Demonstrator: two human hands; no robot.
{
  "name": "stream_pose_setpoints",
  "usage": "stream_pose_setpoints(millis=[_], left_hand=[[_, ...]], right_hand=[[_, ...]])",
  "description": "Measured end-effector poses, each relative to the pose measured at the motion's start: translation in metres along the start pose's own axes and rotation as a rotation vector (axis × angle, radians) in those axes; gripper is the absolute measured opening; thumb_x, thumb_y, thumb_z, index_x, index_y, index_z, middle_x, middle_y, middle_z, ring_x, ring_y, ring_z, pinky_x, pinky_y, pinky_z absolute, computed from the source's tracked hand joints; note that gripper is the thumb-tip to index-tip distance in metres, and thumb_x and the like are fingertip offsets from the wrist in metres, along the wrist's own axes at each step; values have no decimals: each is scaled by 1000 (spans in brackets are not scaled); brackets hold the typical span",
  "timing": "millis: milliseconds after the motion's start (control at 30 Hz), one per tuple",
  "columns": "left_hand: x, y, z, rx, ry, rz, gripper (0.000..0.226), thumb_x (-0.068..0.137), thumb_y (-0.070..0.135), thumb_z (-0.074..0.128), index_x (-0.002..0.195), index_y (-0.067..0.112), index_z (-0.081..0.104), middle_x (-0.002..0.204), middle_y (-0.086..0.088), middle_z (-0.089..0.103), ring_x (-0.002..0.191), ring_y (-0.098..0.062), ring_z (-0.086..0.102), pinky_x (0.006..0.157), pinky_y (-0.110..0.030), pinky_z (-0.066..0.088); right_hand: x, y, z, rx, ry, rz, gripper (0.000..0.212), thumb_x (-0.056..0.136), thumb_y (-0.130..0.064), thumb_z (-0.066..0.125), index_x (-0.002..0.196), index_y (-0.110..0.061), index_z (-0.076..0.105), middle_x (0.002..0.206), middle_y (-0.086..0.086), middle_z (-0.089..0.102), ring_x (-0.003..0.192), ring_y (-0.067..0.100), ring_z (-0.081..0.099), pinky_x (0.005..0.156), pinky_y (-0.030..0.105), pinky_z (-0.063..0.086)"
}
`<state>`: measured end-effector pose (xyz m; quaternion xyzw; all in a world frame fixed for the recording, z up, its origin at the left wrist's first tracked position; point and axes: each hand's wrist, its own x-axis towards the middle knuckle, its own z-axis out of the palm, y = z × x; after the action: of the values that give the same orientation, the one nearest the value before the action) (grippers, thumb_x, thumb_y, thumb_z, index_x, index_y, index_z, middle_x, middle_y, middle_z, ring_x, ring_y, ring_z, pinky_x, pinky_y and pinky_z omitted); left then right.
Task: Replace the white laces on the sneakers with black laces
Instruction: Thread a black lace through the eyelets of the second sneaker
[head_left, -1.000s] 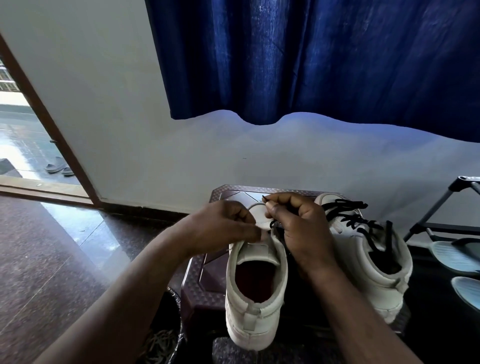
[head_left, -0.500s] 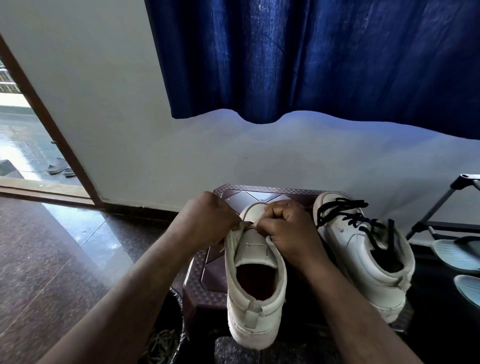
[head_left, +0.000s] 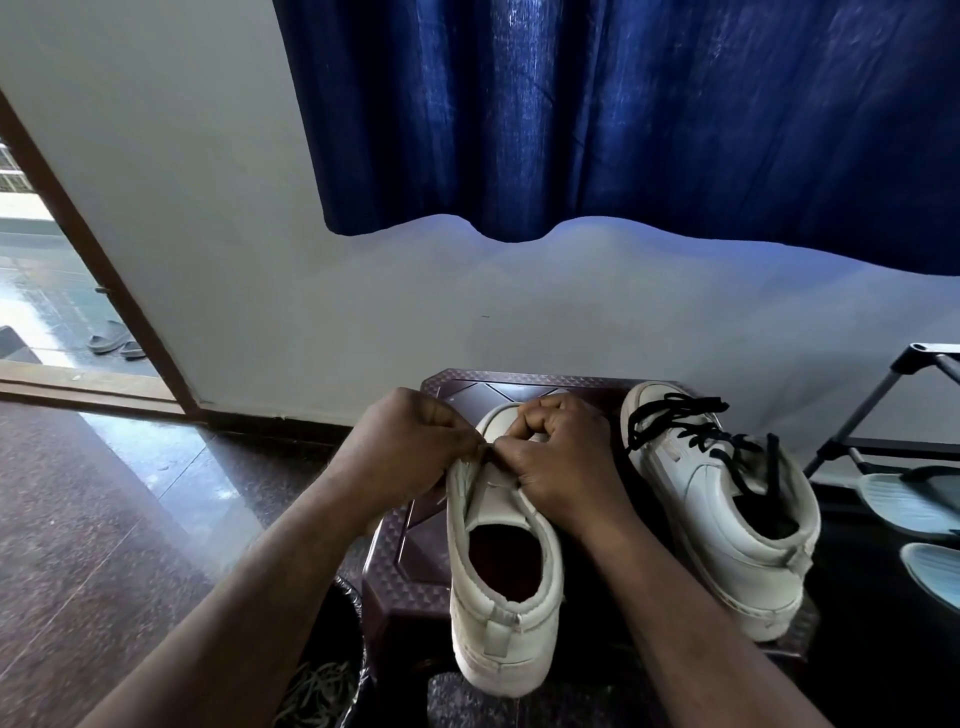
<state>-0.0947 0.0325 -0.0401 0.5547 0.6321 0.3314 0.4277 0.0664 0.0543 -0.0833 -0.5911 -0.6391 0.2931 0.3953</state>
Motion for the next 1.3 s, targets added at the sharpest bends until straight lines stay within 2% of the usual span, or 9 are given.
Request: stream_pose_setpoints(millis=[167,300,433,567,733,833,933,1067,1300], left_hand=[[6,-6,0,-82,-8,-54,42,58,41,77,84,8,79,94,-33,72,75,-45,70,82,-58,61],[16,-18,4,-203,-100,-107,31,92,24,79,102,-4,71,79,-20,63,59,-21,54,54,-23,47],[23,-20,15,-257,-49,-131,16,96,14,72,86,5,66,62,-6,54,38,-9,38,37,-15,29],[27,-25,12,-326,-87,-185,9,99,6,66,91,9,68,70,-10,62,47,-15,44,41,-18,30],[30,-31,11,-292,-114,-171,10,101,11,66,92,8,68,67,-8,62,44,-13,46,40,-19,33],[34,-34,15,-105,-66,-106,20,99,23,70,89,7,75,76,-14,71,64,-19,57,63,-32,45],[41,-41,8,129,113,-76,22,98,28,62,88,13,74,74,-7,72,67,-23,63,67,-30,48],[40,-42,-20,480,427,-75,20,97,37,58,107,26,71,117,-5,71,109,-33,66,87,-33,49],[35,-35,-6,340,56,298,5,92,30,75,89,33,72,91,10,63,82,-5,62,77,-27,50]], right_hand=[[2,6,0,41,-47,-27,28,73,-23,86,56,-34,67,102,-23,57,114,2,57,113,45,38],[3,10,-1,44,-57,-38,31,73,-18,87,58,-37,68,104,-26,57,115,-3,57,112,47,39],[1,9,1,26,-39,-34,32,74,-25,90,56,-37,66,106,-24,61,107,0,62,107,46,44],[-3,11,-1,36,55,-22,36,66,-34,96,57,-31,61,108,-15,68,95,-10,61,94,27,51],[-4,12,-3,42,42,-17,37,65,-45,96,60,-26,65,103,-21,64,98,-23,54,77,1,38],[-5,13,-3,51,20,-27,28,69,-39,95,67,-27,70,103,-21,63,98,-24,52,79,0,36],[-3,15,-5,8,-7,-38,20,74,-29,91,72,-31,72,105,-15,63,100,-18,53,78,0,36],[-5,14,-9,-16,-16,-45,17,77,-24,87,71,-30,72,105,-14,64,94,-11,57,74,2,38],[-5,10,-10,4,-4,-56,18,77,-29,88,70,-31,72,104,-14,65,98,-9,58,76,3,38]])
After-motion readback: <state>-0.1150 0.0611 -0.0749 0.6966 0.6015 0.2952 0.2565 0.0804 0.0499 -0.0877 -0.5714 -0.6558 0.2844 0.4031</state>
